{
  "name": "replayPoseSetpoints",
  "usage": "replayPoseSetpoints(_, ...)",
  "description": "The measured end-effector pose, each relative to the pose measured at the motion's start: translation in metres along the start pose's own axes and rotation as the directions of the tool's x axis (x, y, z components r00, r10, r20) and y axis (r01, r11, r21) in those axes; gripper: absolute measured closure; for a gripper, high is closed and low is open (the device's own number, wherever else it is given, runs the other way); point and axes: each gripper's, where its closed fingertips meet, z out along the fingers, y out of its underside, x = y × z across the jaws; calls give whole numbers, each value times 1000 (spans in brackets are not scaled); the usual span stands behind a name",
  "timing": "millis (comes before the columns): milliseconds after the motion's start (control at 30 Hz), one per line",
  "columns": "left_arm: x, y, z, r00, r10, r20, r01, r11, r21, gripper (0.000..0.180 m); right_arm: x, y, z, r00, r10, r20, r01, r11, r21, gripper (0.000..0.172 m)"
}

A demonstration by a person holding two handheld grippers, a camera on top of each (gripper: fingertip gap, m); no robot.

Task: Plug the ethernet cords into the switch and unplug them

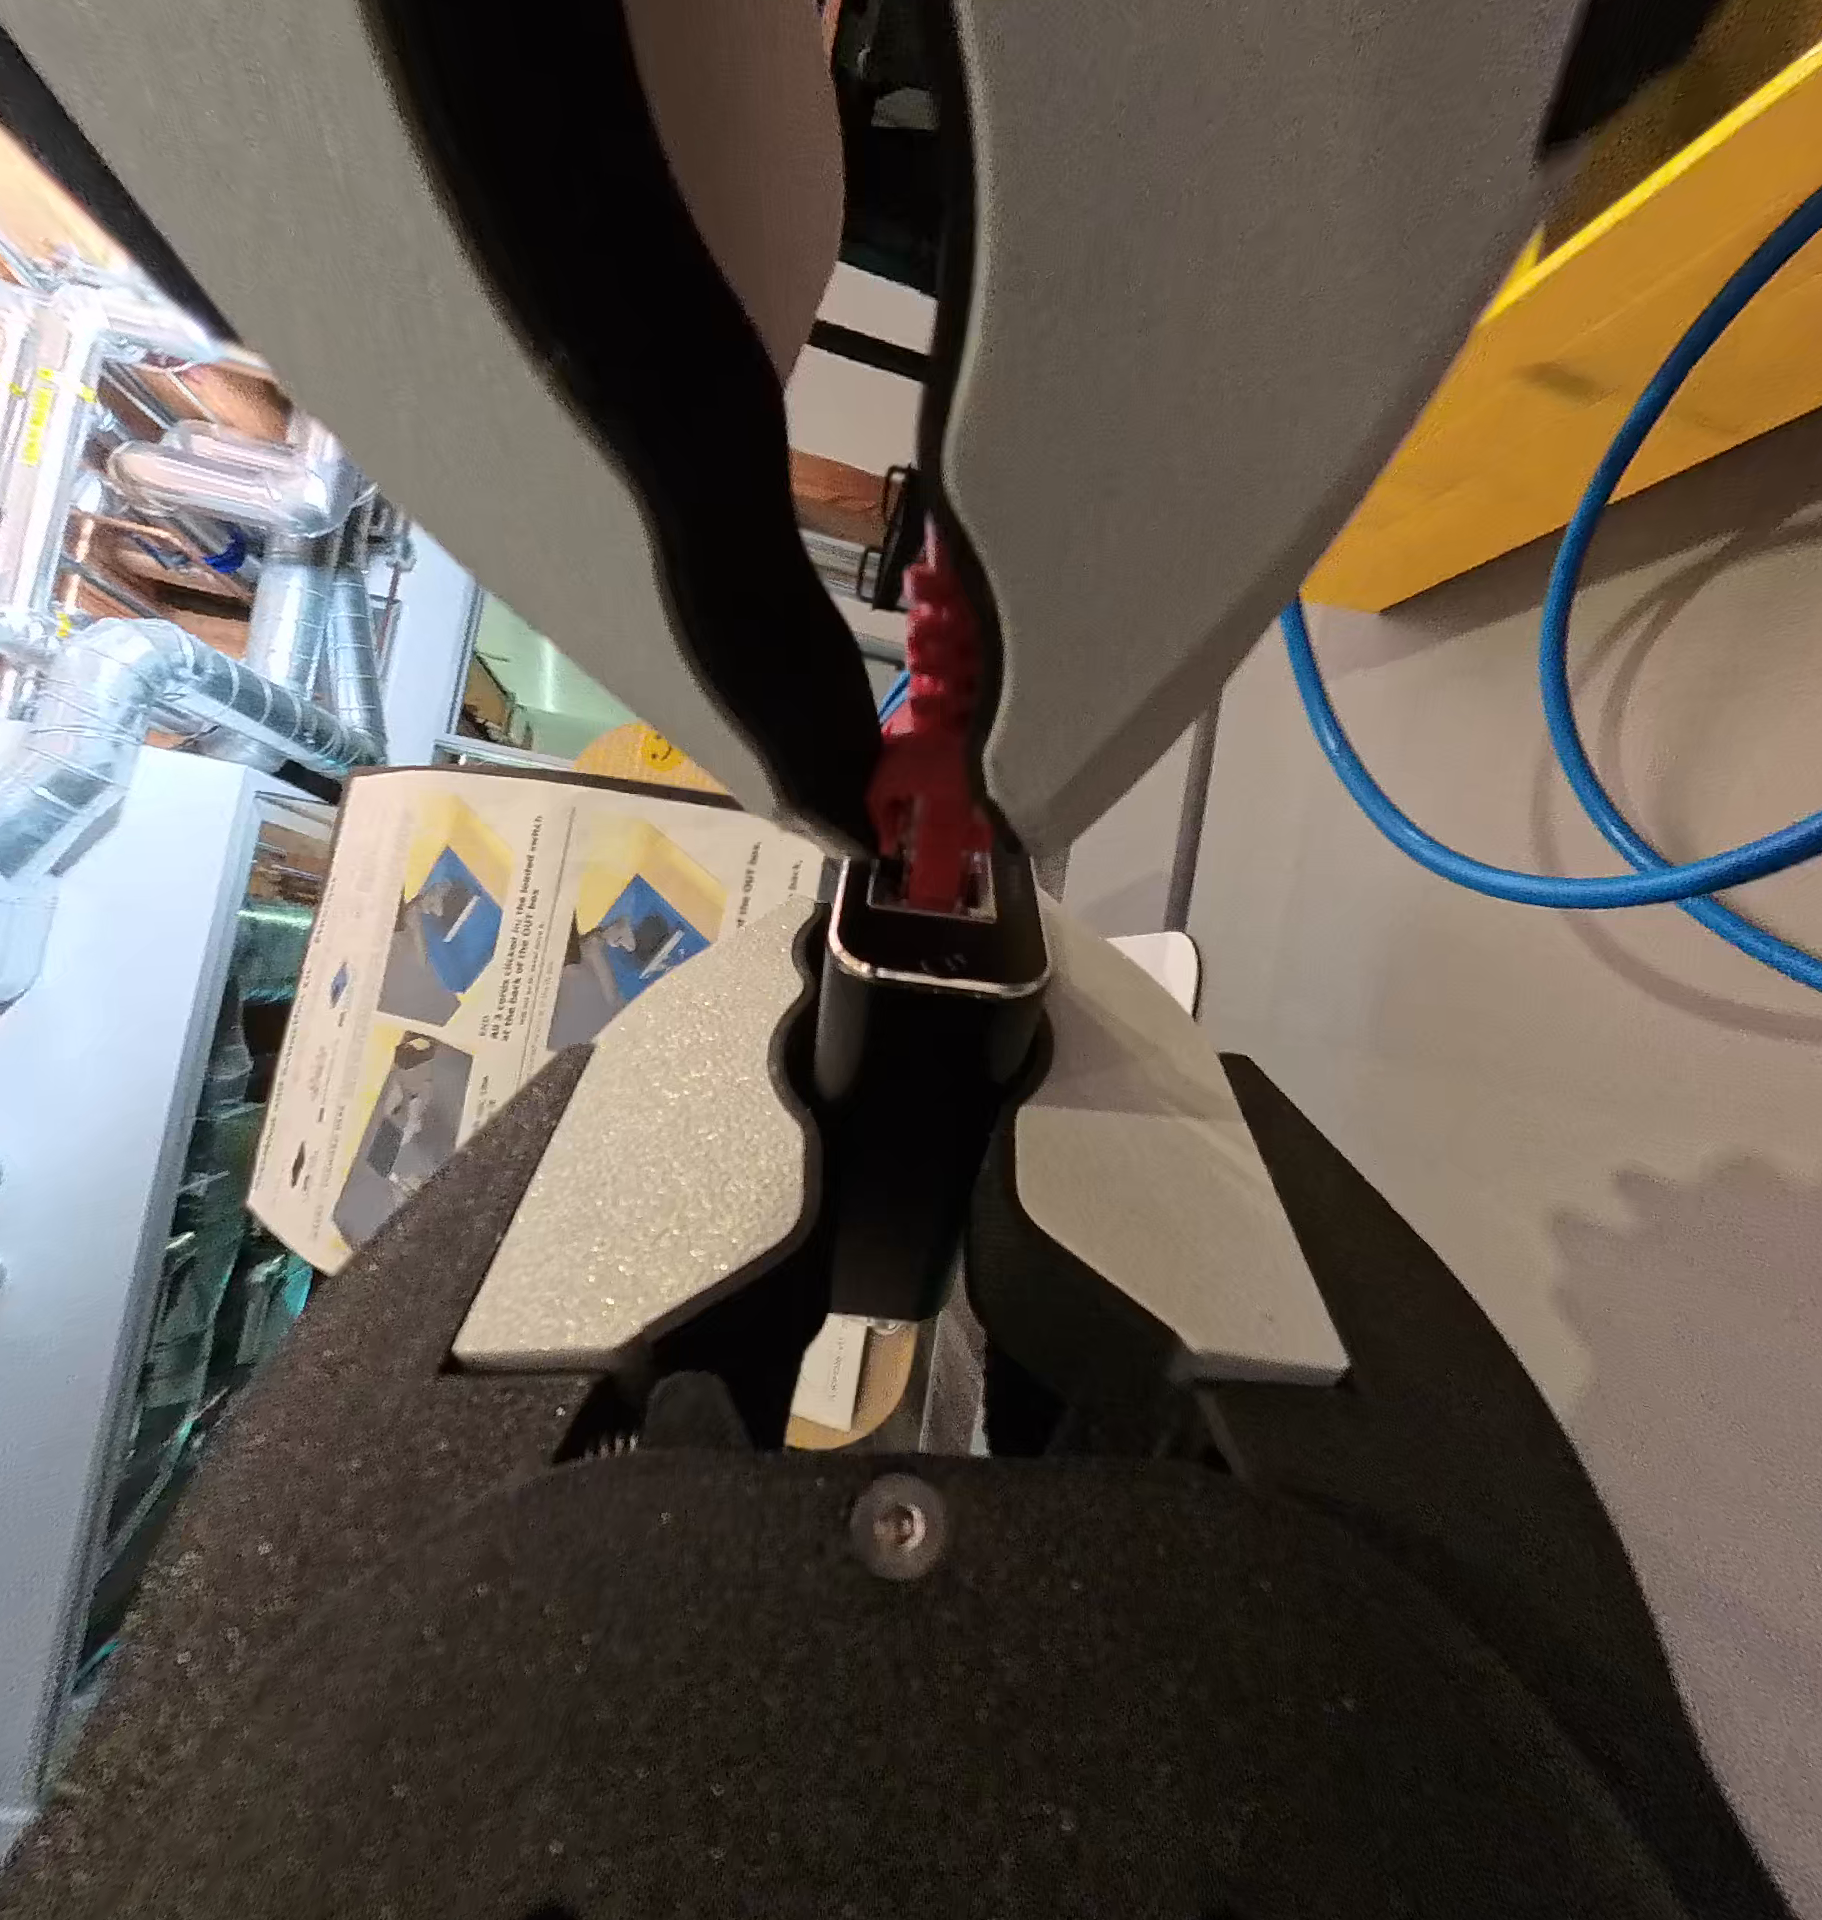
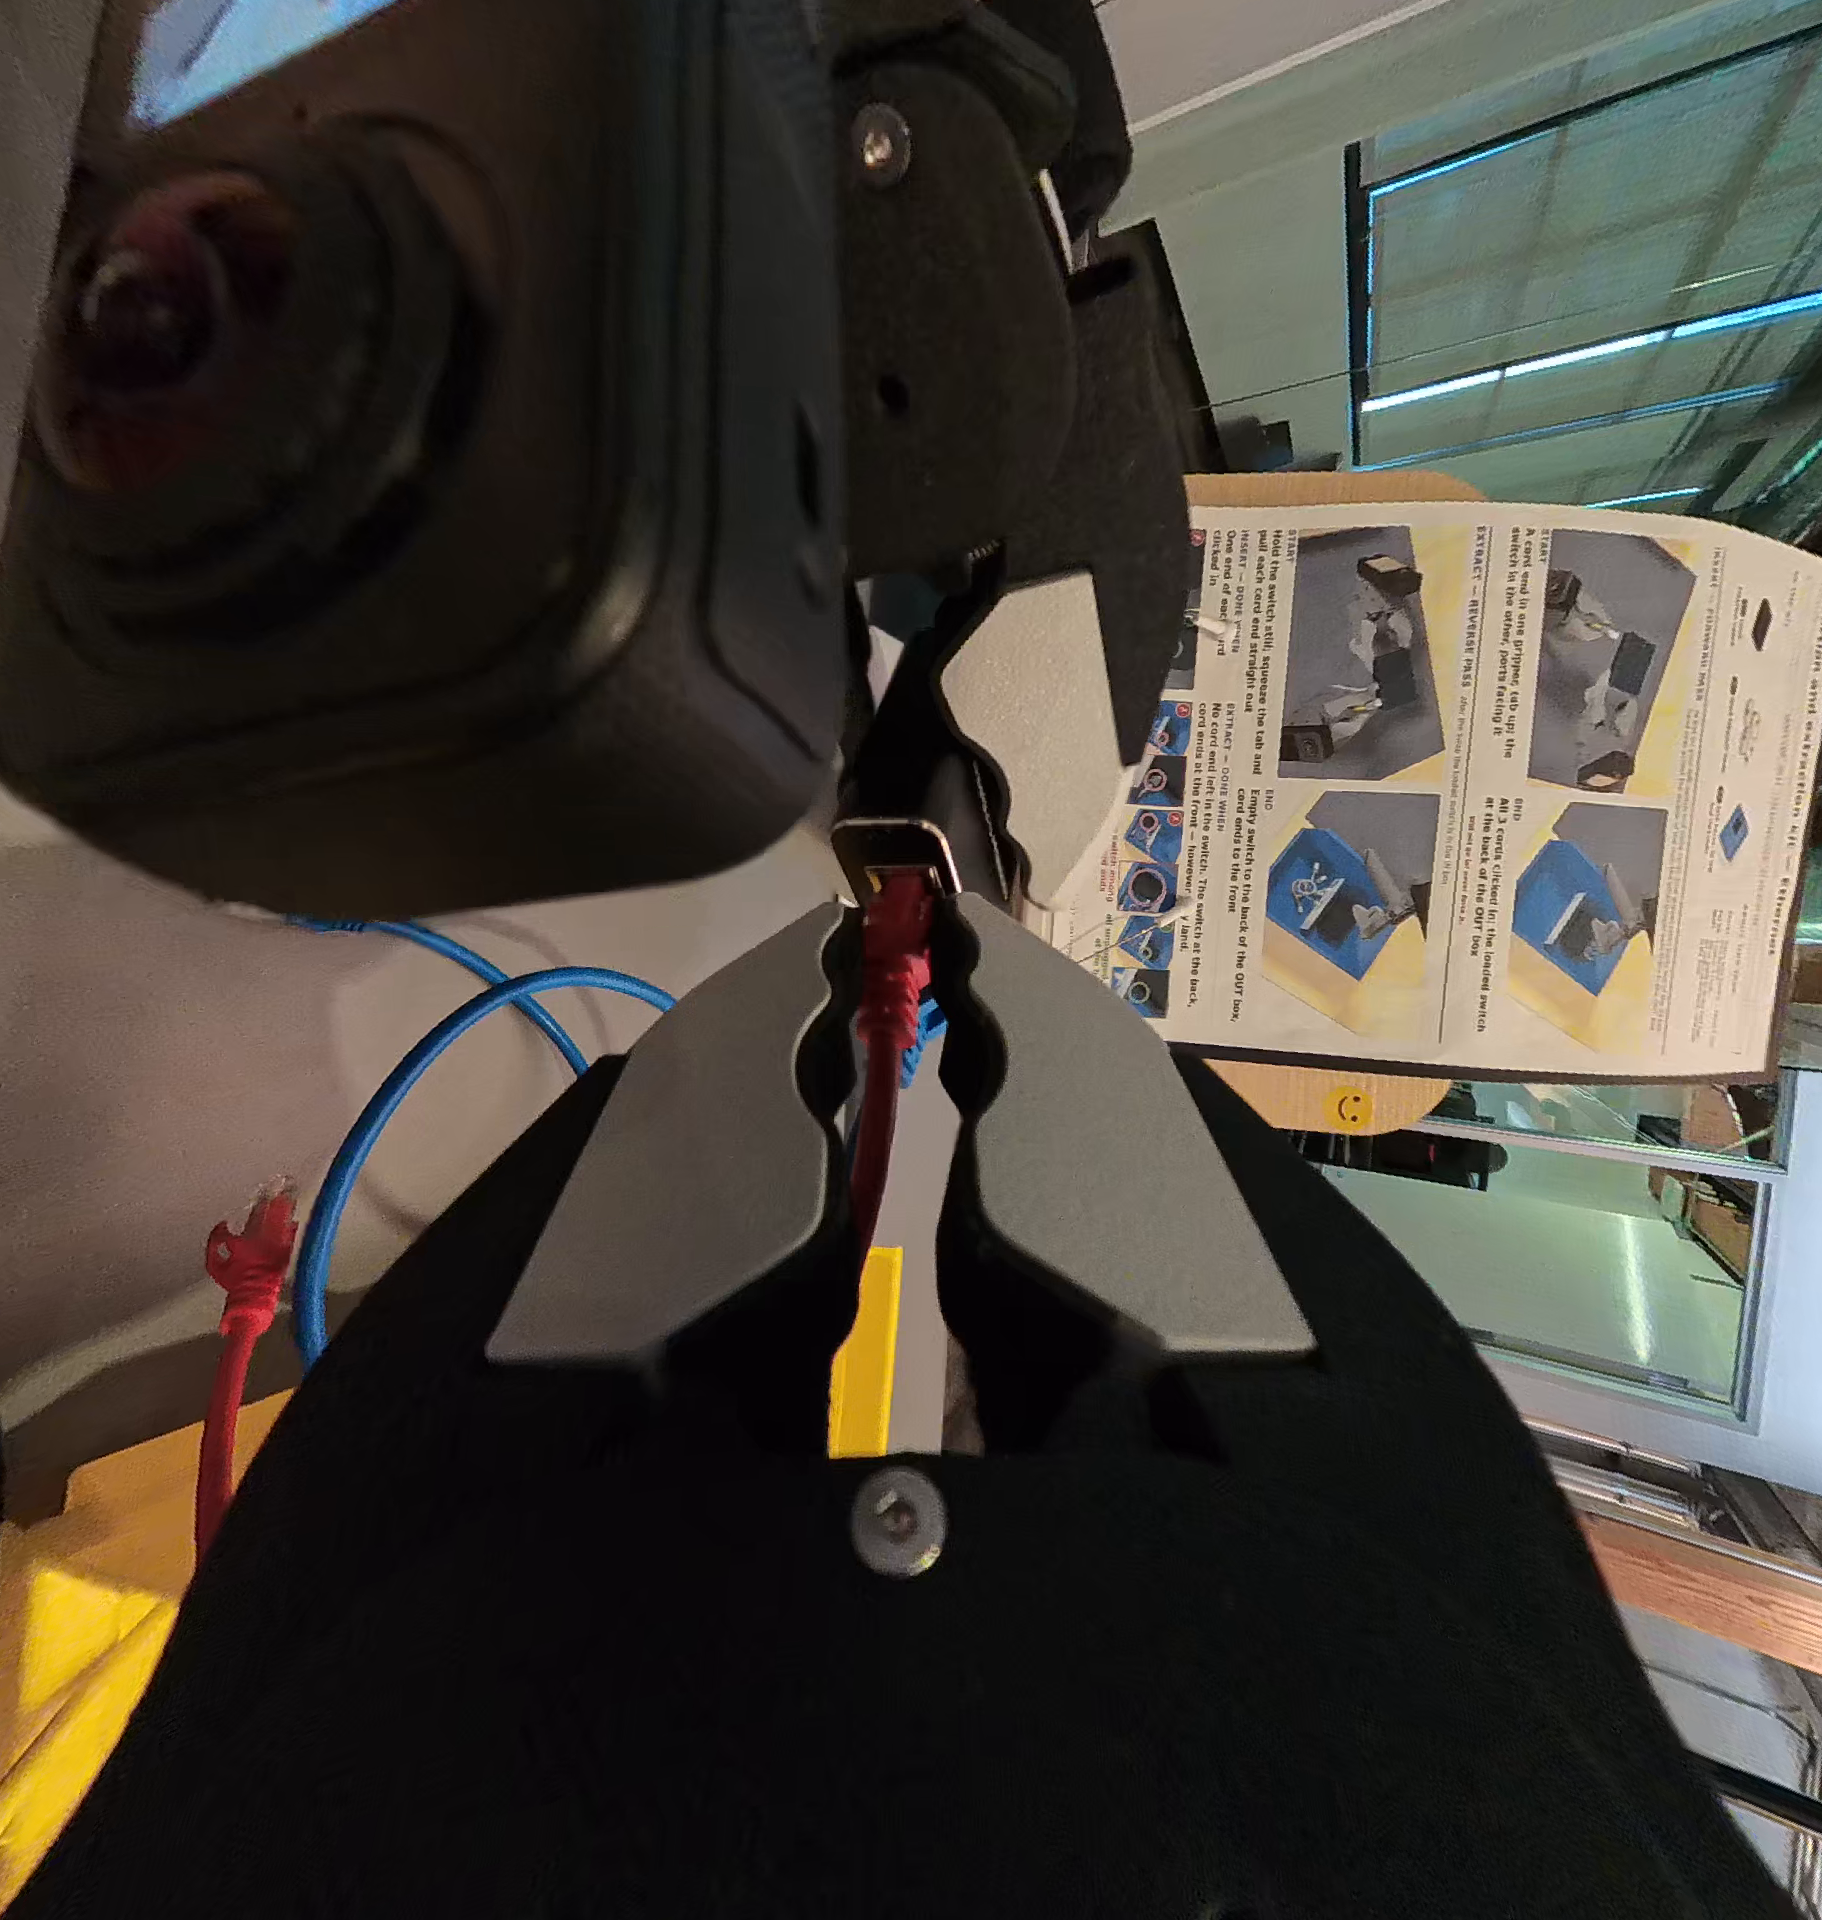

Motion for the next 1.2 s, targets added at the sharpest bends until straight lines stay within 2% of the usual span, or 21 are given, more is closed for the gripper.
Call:
replayPoseSetpoints(1000,11,-23,-4,998,41,-49,-40,999,26,152,-12,6,-22,998,4,60,-2,1000,-21,157)
replayPoseSetpoints(1133,-2,-22,-11,999,40,-24,-40,999,-3,153,1,-4,-25,1000,-11,-11,11,999,51,157)
replayPoseSetpoints(1200,-11,-19,-18,999,-27,-40,27,999,-24,153,12,-14,-26,997,-13,-75,19,996,82,157)
